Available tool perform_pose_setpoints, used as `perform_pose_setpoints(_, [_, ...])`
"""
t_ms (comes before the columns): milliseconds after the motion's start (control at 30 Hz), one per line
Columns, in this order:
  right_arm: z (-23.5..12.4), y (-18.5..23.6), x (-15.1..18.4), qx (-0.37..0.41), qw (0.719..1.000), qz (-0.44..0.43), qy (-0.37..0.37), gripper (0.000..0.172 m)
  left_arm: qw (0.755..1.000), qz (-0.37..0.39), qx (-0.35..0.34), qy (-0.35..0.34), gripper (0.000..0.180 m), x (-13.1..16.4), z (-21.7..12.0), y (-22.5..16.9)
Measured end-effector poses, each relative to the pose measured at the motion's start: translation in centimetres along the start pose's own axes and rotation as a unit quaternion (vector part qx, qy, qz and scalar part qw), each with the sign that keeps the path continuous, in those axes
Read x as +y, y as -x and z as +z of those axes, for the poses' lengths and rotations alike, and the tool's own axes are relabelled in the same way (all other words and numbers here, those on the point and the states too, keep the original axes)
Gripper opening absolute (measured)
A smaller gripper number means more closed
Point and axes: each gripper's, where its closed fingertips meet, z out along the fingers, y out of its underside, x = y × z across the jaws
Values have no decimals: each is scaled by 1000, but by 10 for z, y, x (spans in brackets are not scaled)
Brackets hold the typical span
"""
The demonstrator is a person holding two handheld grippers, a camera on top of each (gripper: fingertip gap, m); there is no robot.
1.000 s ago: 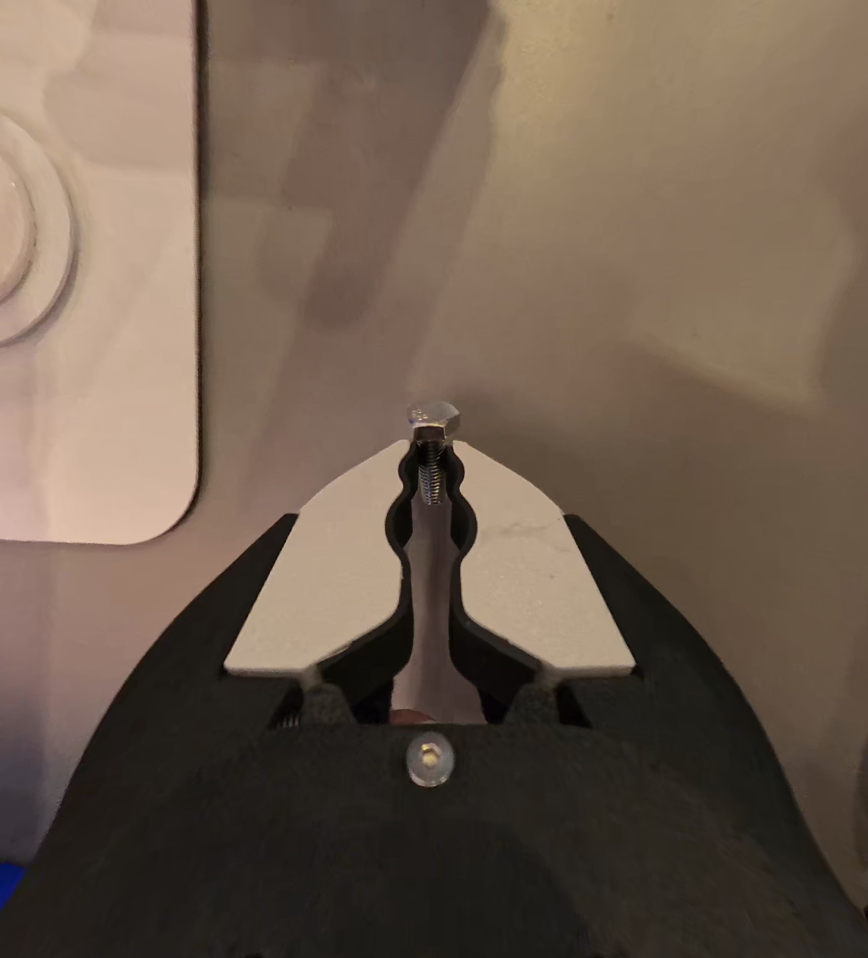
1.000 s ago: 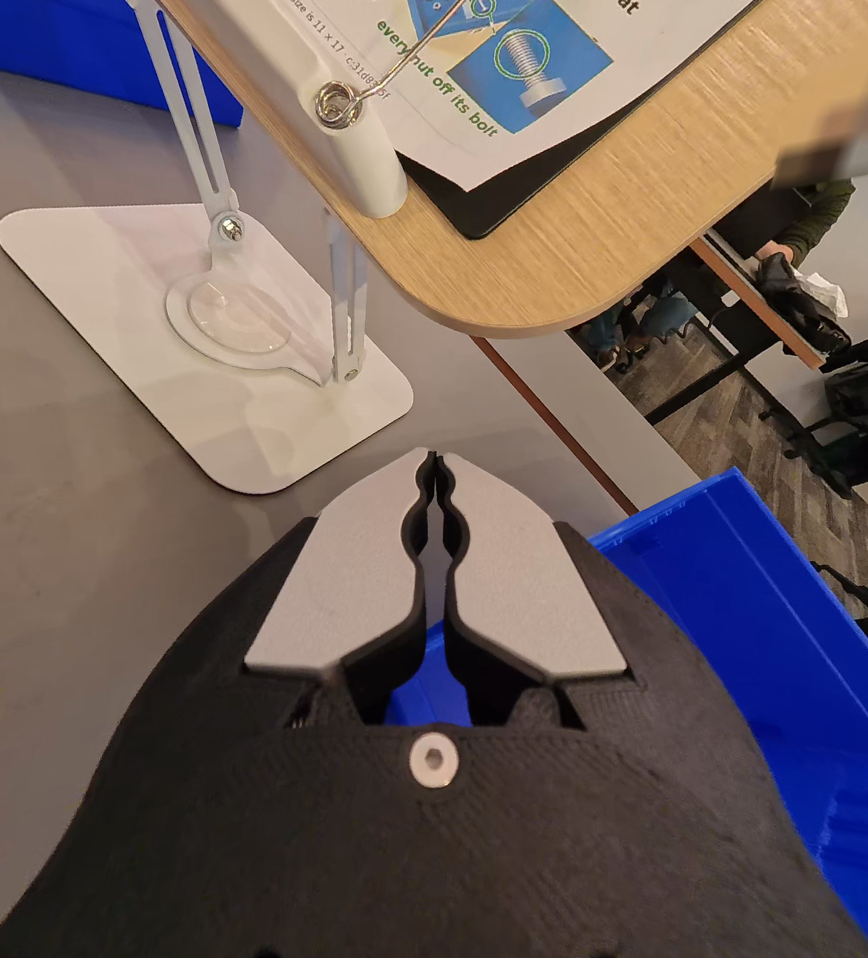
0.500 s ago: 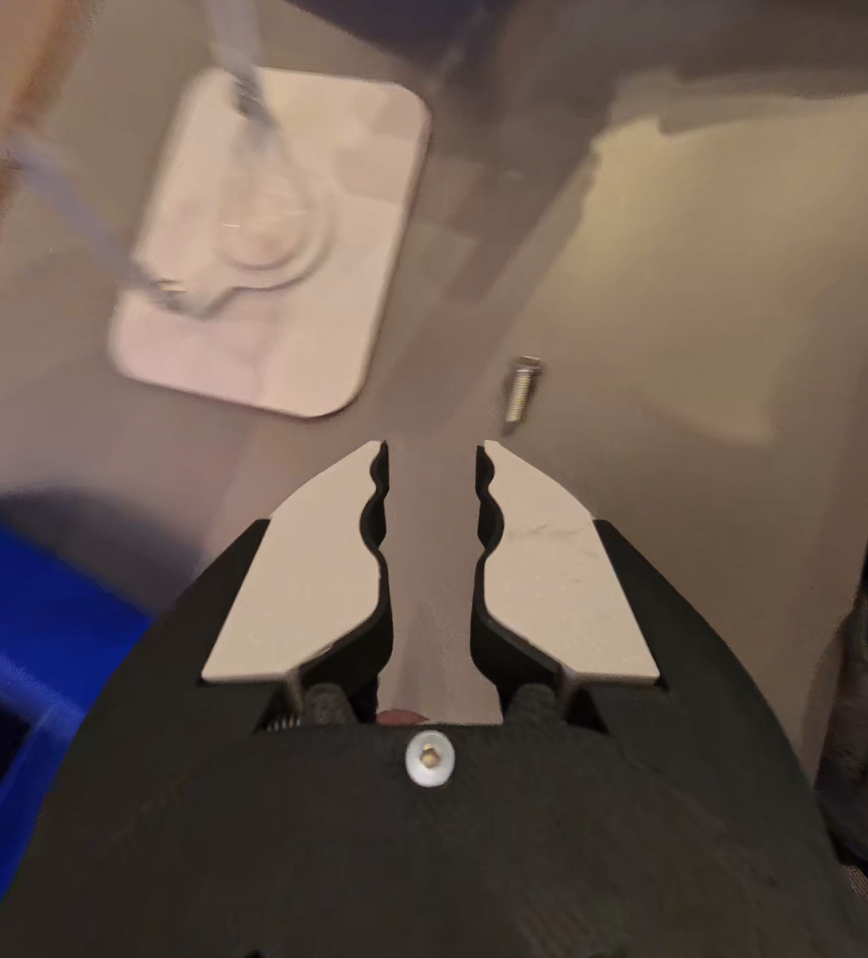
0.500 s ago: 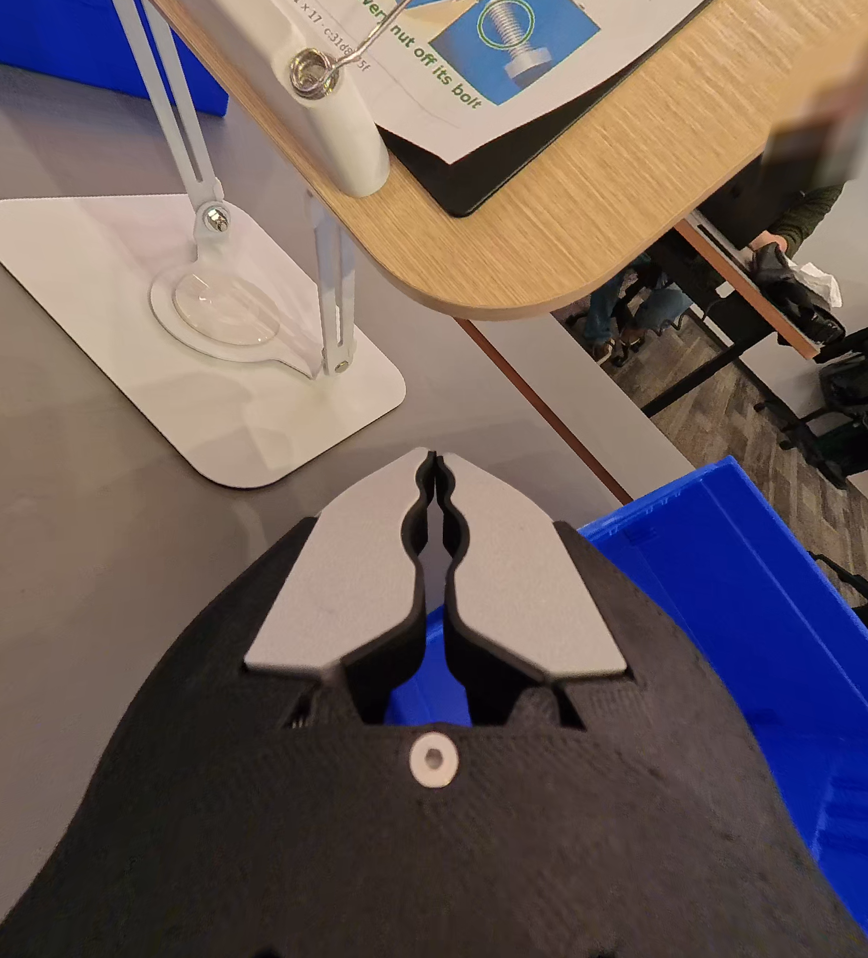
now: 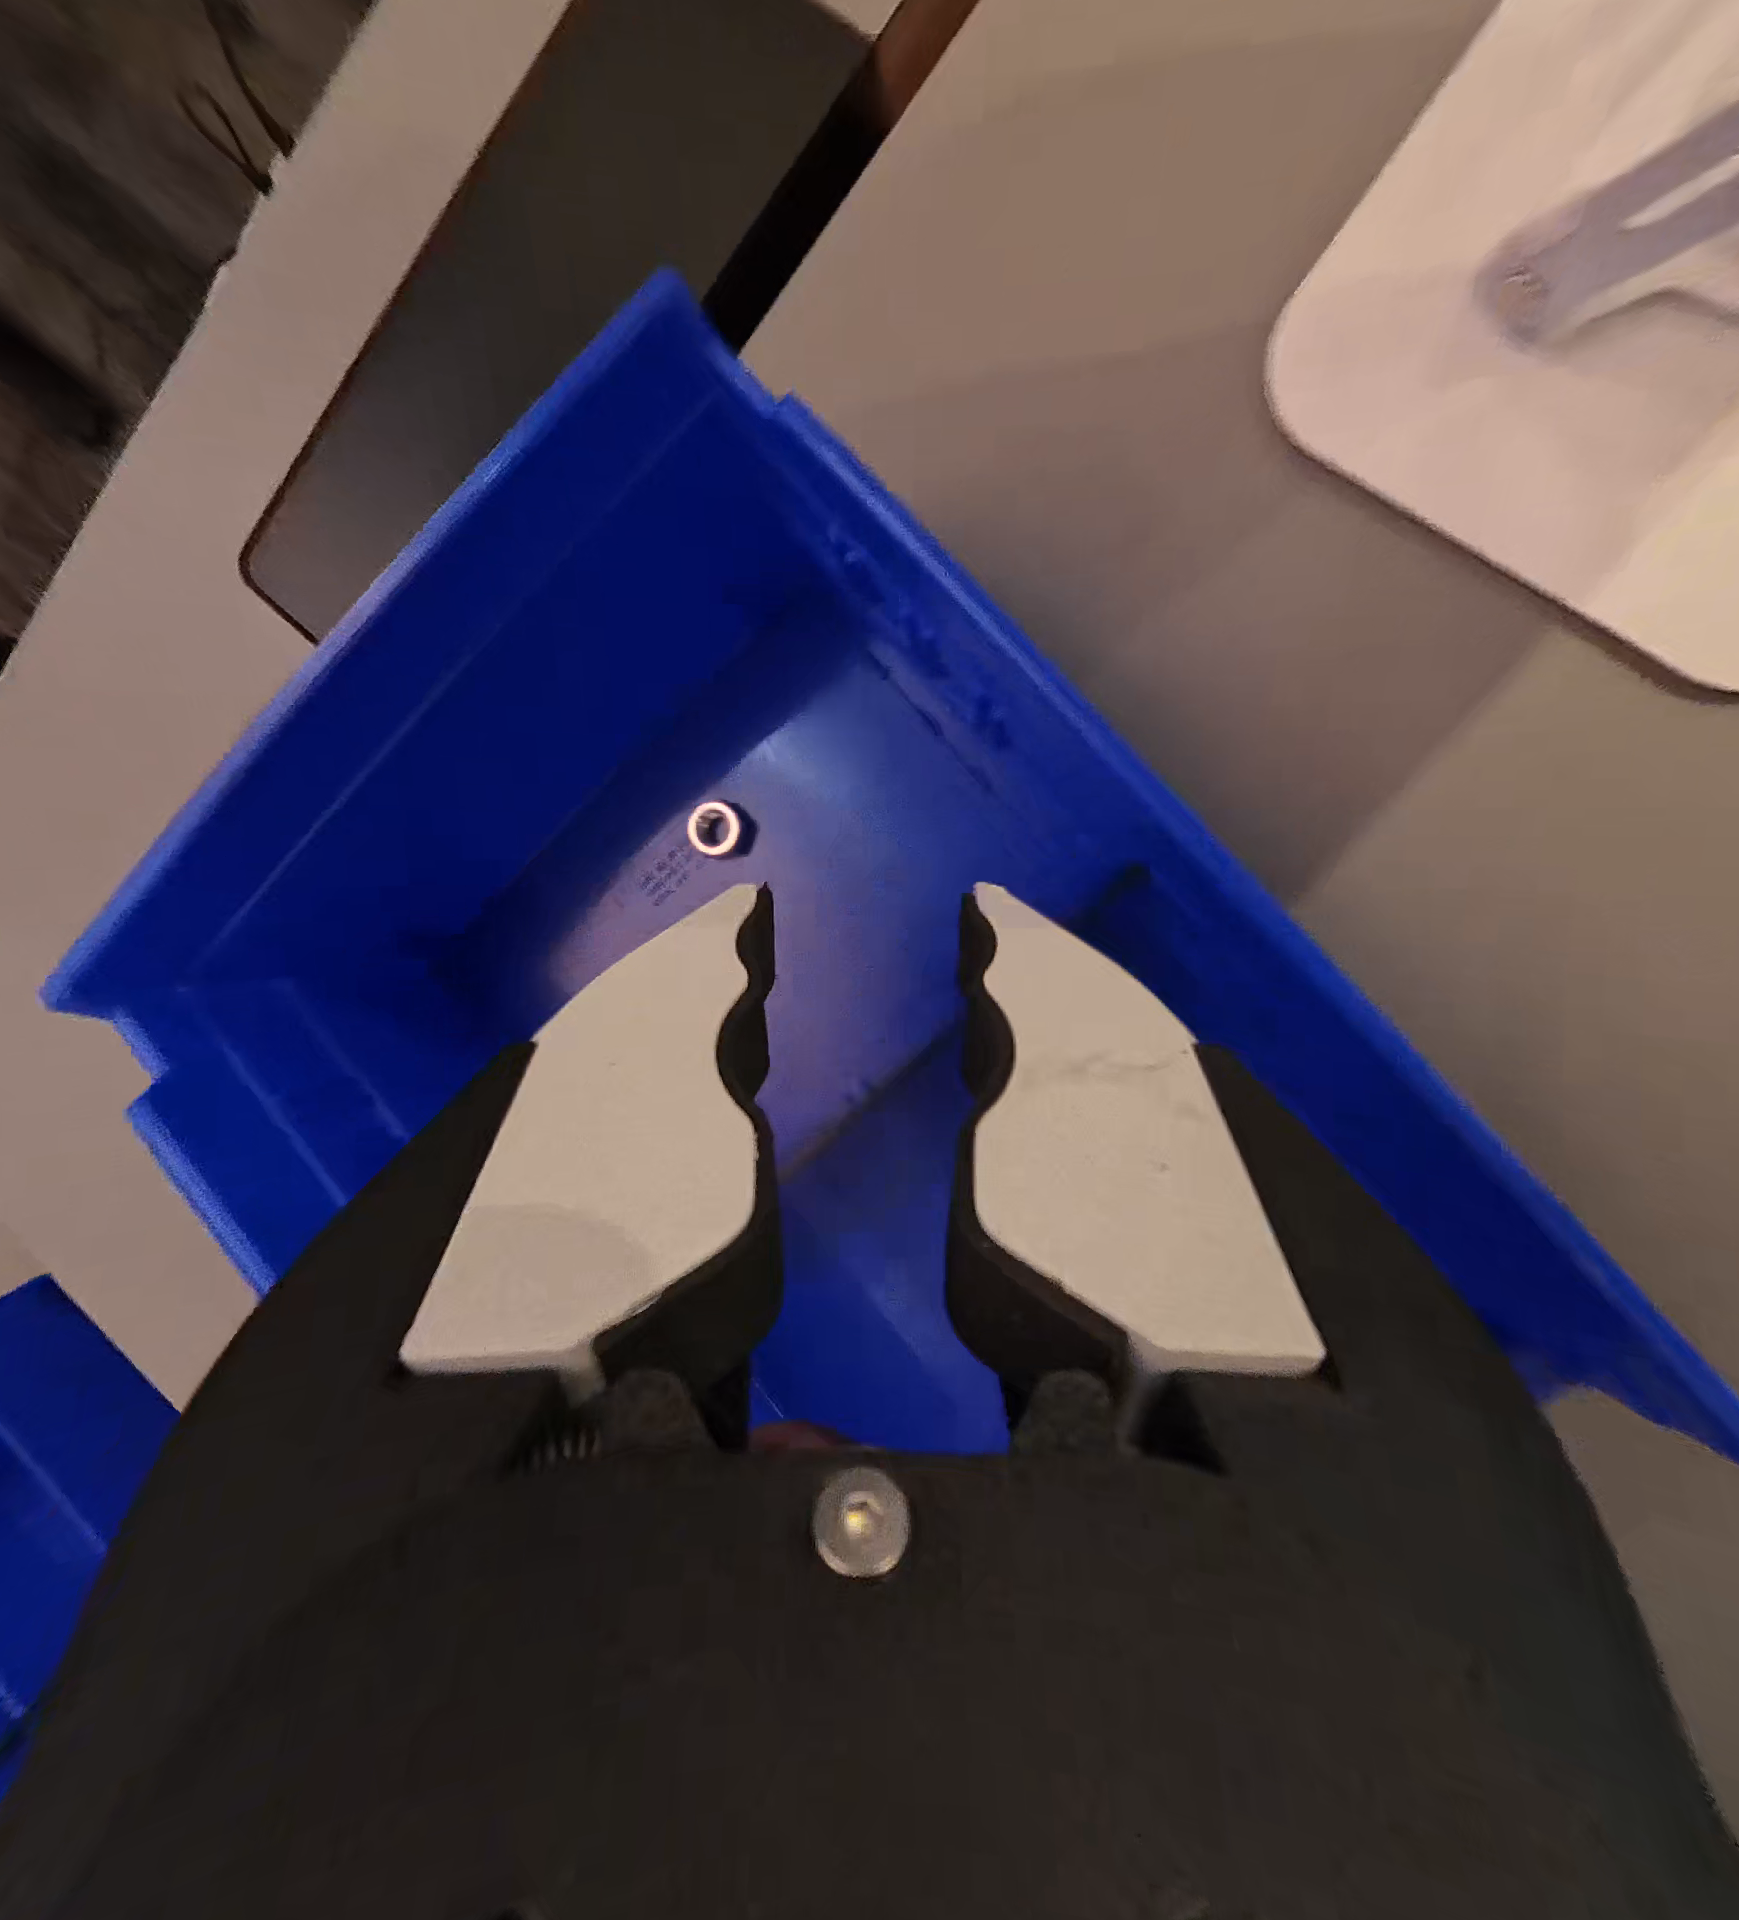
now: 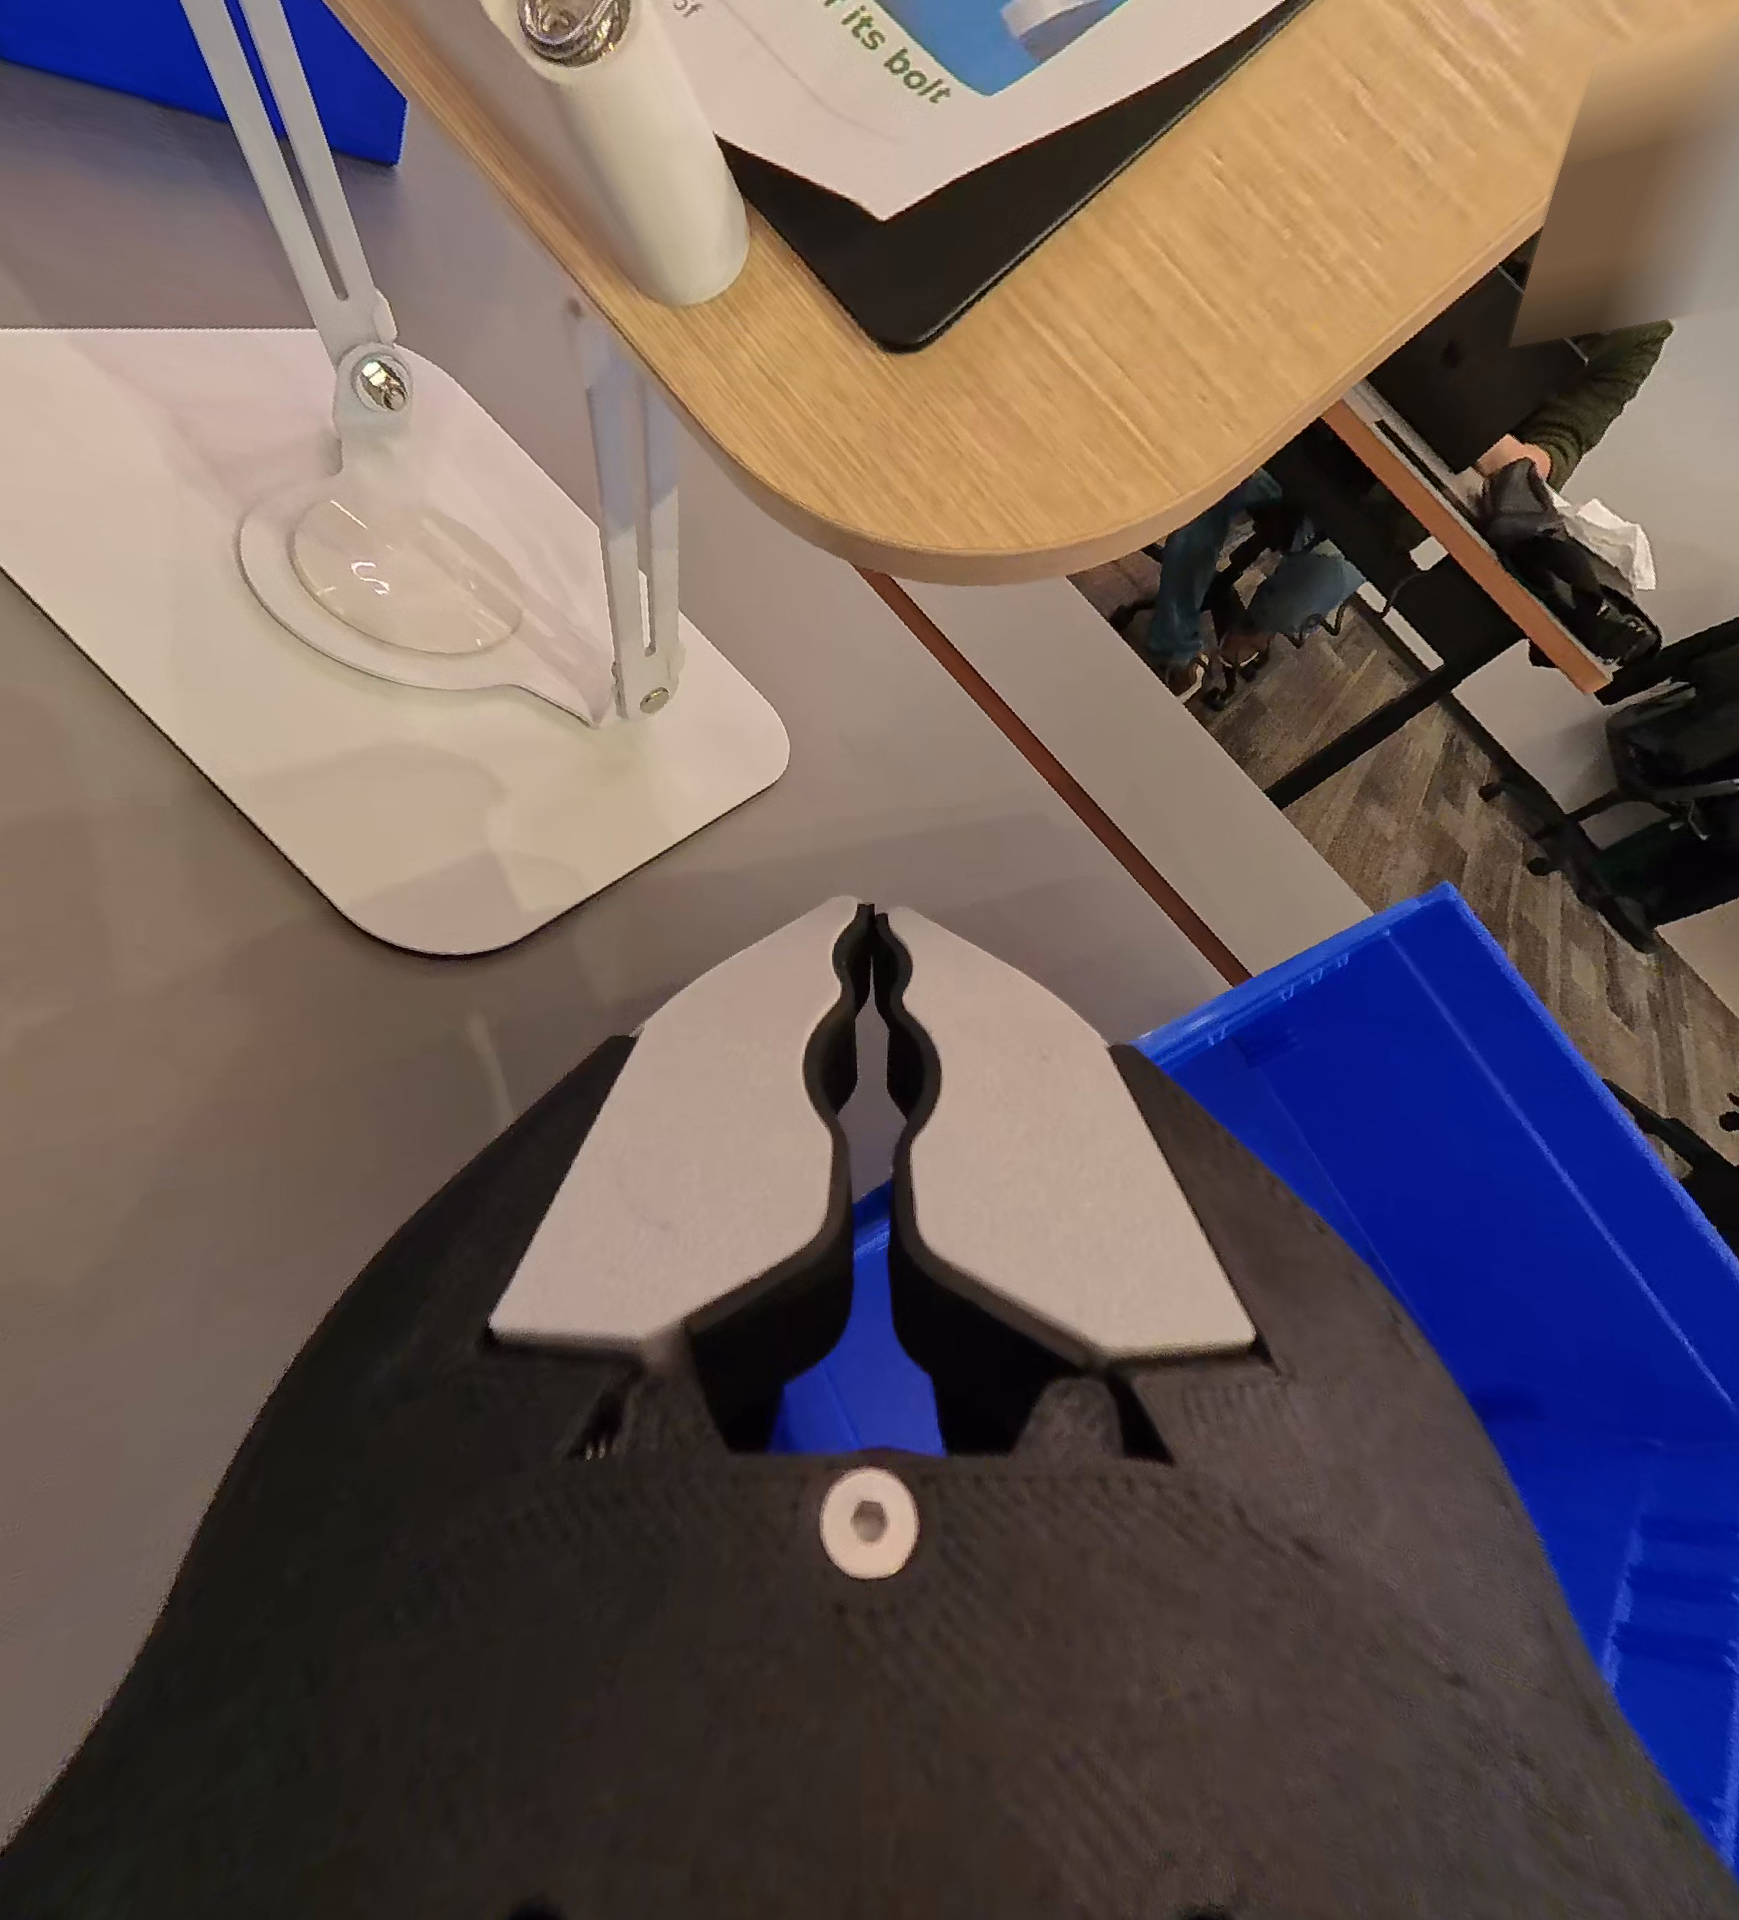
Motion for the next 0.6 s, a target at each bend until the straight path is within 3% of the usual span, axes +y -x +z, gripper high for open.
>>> perform_pose_setpoints(300, [0, -2, 1, -5, 1000, 10, -6, 0, 992, 2, -8, 124, 36, 20, 68, 47])
perform_pose_setpoints(600, [0, -2, 1, -12, 1000, 14, -10, 0, 979, 6, 23, 203, 32, 32, 100, 48])
